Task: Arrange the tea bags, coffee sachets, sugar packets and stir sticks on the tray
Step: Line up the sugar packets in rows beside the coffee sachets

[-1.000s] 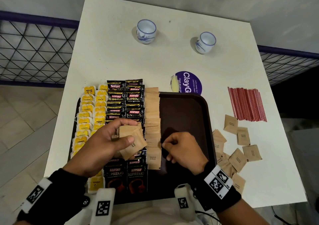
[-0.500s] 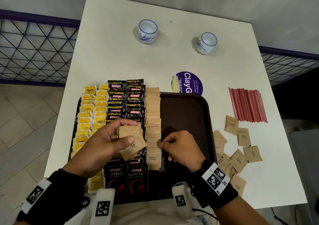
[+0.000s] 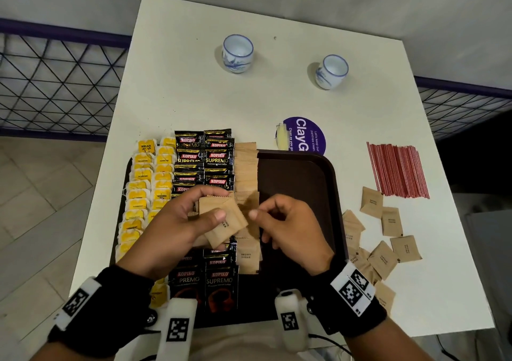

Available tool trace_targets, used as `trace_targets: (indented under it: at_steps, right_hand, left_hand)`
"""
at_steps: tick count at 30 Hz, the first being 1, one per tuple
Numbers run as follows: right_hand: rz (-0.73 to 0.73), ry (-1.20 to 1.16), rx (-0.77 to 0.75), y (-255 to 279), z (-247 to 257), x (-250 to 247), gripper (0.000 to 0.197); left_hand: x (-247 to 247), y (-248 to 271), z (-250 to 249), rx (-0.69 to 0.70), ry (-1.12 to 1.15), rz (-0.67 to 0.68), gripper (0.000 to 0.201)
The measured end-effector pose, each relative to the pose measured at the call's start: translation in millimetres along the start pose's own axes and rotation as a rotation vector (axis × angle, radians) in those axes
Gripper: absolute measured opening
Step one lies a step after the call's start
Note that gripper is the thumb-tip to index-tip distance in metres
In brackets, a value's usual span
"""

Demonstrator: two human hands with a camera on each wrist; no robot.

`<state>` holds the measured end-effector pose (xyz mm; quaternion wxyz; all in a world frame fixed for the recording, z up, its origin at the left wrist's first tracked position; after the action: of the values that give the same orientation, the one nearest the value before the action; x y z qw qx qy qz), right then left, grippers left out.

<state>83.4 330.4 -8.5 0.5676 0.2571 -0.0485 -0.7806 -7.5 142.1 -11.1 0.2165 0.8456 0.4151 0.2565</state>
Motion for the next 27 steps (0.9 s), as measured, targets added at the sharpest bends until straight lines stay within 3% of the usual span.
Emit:
trace_targets:
  at_steps: [2, 5, 11, 14, 19, 23, 27]
  right_hand:
    - [0.074, -0.183, 0.008, 1, 7, 2, 0.021]
    - [0.125, -0.257, 0.024, -2, 10, 7, 0.022]
    - [-0.006, -0.370, 0.017, -4, 4, 4, 0.008]
    - [-0.047, -0.397, -0.012, -2, 2, -1, 0.010]
    - [-0.057, -0.289, -0.020, 6, -3, -27, 0.008]
    - [0.094, -0.072, 0.084, 21, -21, -34, 0.007]
    - [0.231, -0.004, 0.178, 29, -38, -23, 0.005]
  left_hand:
    - [6, -1, -2, 0.020, -0.001, -0.008, 0.026]
    - [13, -3, -3, 0.043, 0.007, -0.023, 0.029]
    - [11, -2, 2, 0.007, 0.012, 0.030, 0.037]
    - [8, 1, 5, -0.002, -0.018, 0.030, 0.040]
    - [-2, 8, 6, 0.005, 0.023, 0.006, 0.041]
    - [-15, 10, 8, 0.008, 0.024, -0.014, 0.042]
    - [-20, 10, 9, 0.001, 0.026, -0.010, 0.041]
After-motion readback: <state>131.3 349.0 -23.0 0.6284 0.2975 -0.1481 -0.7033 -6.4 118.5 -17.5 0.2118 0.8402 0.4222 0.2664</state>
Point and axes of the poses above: each hand's wrist, its own y-axis away from the middle knuckle, its own x-axis out of the palm, z = x × y, the point moved 1 cm from there along -y, towards the middle knuckle, and after that the axes turned 6 degrees about -x, right-handed, at the moved point
